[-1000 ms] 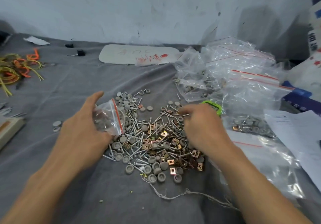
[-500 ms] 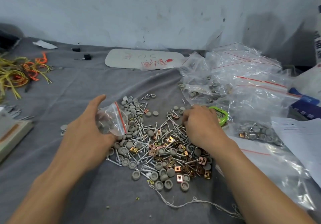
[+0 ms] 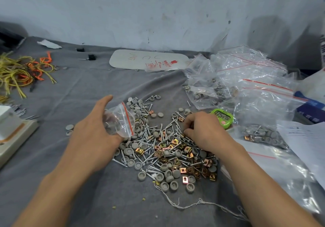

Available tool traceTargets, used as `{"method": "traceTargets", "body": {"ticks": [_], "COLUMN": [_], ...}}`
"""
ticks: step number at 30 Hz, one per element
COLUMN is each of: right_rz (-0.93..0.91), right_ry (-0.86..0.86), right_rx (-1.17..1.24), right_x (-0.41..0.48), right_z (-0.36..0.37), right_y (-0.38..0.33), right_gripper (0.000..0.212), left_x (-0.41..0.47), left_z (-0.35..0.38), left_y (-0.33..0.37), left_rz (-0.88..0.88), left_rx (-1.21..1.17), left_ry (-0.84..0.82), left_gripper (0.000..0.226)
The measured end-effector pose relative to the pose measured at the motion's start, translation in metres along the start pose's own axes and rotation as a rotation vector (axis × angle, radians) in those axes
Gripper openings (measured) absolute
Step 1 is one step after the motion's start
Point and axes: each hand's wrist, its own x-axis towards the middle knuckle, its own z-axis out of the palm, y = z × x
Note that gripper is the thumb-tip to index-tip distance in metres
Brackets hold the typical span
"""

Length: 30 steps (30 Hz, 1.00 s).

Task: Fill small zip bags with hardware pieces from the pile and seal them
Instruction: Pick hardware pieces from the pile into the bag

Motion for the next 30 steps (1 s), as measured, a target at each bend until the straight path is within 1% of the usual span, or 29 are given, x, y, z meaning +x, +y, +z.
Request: {"method": "traceTargets", "body": {"ticks": [2, 4, 7, 9, 11, 14, 19, 20, 21, 23, 24, 25, 27, 30], "right_rz": [0.013, 0.022, -0.048, -0.114, -0.153, -0.196, -0.256, -0.262, -0.271, -0.302, -0.321, -0.339, -0.359, -0.386], "right_ry": [0.081, 0.144, 0.102, 0.081, 0.087, 0.099, 0.108, 0.123, 0.138, 0.150, 0.147, 0.135, 0.086, -0.022], "right_rx": [0.161, 0.439, 0.817, 0.947, 1.024, 1.050, 0.964, 0.950, 0.931, 0.887, 0.870, 0.861, 0.839, 0.694], "right_x": [-0.003, -0.010, -0.027, -0.035, -0.040, -0.041, -0.041, -0.041, -0.041, -0.041, -0.042, -0.043, -0.043, -0.041], "right_z": [-0.001, -0.006, -0.010, -0.010, -0.010, -0.010, -0.006, -0.005, -0.004, 0.000, 0.001, 0.003, 0.007, 0.011], "right_y": [0.005, 0.008, 0.002, -0.006, -0.015, -0.026, -0.045, -0.048, -0.052, -0.059, -0.063, -0.068, -0.079, -0.094], "right_gripper": [0.011, 0.015, 0.018, 0.024, 0.026, 0.026, 0.029, 0.029, 0.030, 0.028, 0.026, 0.024, 0.023, 0.024], "left_x": [-0.001, -0.002, -0.005, -0.009, -0.012, -0.016, -0.014, -0.014, -0.013, -0.011, -0.011, -0.011, -0.013, -0.016], "left_z": [-0.001, -0.002, -0.001, -0.002, -0.002, -0.001, 0.002, 0.002, 0.002, 0.002, 0.001, 0.001, 0.001, 0.000], "left_y": [0.002, 0.005, 0.012, 0.016, 0.021, 0.024, 0.024, 0.023, 0.022, 0.020, 0.020, 0.019, 0.019, 0.020], "left_rz": [0.000, -0.004, 0.014, 0.036, 0.064, 0.094, 0.135, 0.156, 0.181, 0.218, 0.224, 0.229, 0.244, 0.272], "left_rx": [0.002, 0.008, -0.009, -0.035, -0.052, -0.078, -0.124, -0.119, -0.111, -0.113, -0.127, -0.148, -0.187, -0.238], "left_ry": [-0.005, -0.015, -0.055, -0.099, -0.135, -0.188, -0.232, -0.244, -0.254, -0.257, -0.260, -0.267, -0.287, -0.275], "left_gripper": [0.098, 0.100, 0.106, 0.109, 0.111, 0.114, 0.114, 0.110, 0.102, 0.078, 0.070, 0.066, 0.067, 0.062]}}
